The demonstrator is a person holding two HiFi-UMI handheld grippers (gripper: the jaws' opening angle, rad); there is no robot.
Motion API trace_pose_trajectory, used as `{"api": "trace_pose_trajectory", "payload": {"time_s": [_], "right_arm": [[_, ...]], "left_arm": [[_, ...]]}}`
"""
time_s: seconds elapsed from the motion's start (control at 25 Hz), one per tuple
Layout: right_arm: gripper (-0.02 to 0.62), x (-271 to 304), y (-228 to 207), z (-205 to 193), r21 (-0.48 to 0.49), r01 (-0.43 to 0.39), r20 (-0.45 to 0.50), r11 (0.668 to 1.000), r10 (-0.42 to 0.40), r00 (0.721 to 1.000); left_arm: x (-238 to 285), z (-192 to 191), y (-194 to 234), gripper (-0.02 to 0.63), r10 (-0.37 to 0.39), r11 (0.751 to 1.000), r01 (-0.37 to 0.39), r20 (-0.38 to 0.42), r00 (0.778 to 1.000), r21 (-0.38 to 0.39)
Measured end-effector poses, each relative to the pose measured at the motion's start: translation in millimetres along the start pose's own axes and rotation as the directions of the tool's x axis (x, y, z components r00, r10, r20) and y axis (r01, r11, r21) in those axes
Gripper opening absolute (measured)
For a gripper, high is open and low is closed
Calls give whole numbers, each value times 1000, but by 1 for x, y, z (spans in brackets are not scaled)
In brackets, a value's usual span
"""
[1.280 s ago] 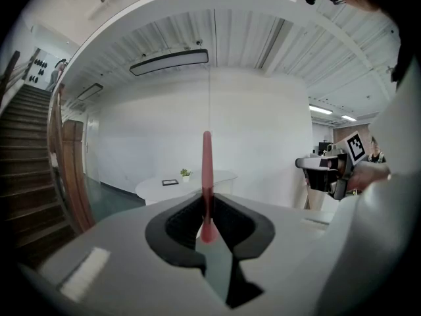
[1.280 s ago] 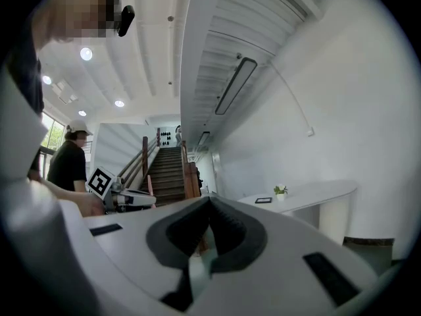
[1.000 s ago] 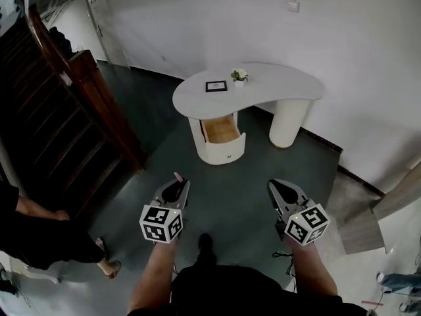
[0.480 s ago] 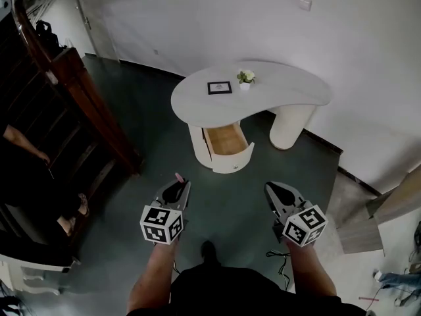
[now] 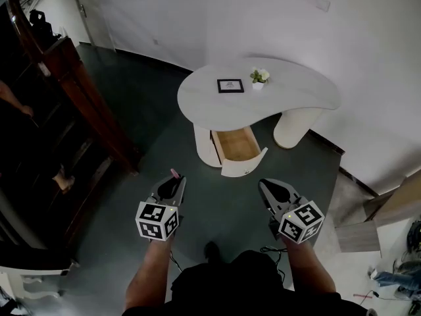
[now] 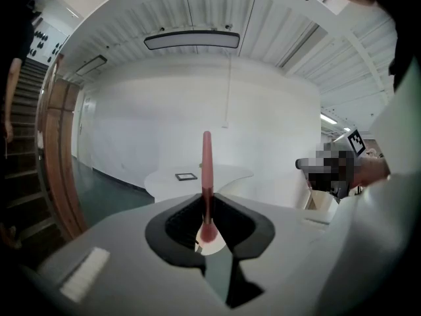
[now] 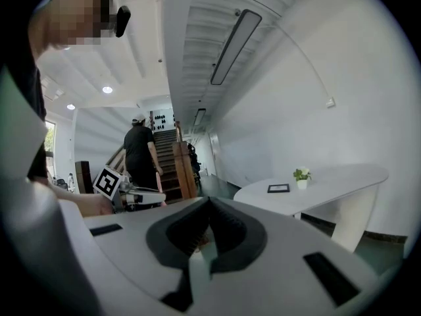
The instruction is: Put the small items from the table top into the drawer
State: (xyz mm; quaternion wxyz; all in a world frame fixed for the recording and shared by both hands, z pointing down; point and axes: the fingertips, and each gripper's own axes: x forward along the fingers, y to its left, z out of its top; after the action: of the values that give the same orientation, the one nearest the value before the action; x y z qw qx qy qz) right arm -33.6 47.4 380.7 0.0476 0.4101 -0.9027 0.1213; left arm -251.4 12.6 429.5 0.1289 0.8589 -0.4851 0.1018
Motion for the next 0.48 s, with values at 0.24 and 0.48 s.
{"api": "trace_pose_trajectory", "payload": {"time_s": [0.24,0.48], "right_arm": [[12,27,-12,-4,8,2,-33,1000,-2,999],[12,48,-49,-10,35,7,-48,999,-5,999]], "left_arm": [[23,-2,13,57,-22,1000,22,-17,1000,-9],[63,2,17,57,-35,999,35,-23,999,-16]]}}
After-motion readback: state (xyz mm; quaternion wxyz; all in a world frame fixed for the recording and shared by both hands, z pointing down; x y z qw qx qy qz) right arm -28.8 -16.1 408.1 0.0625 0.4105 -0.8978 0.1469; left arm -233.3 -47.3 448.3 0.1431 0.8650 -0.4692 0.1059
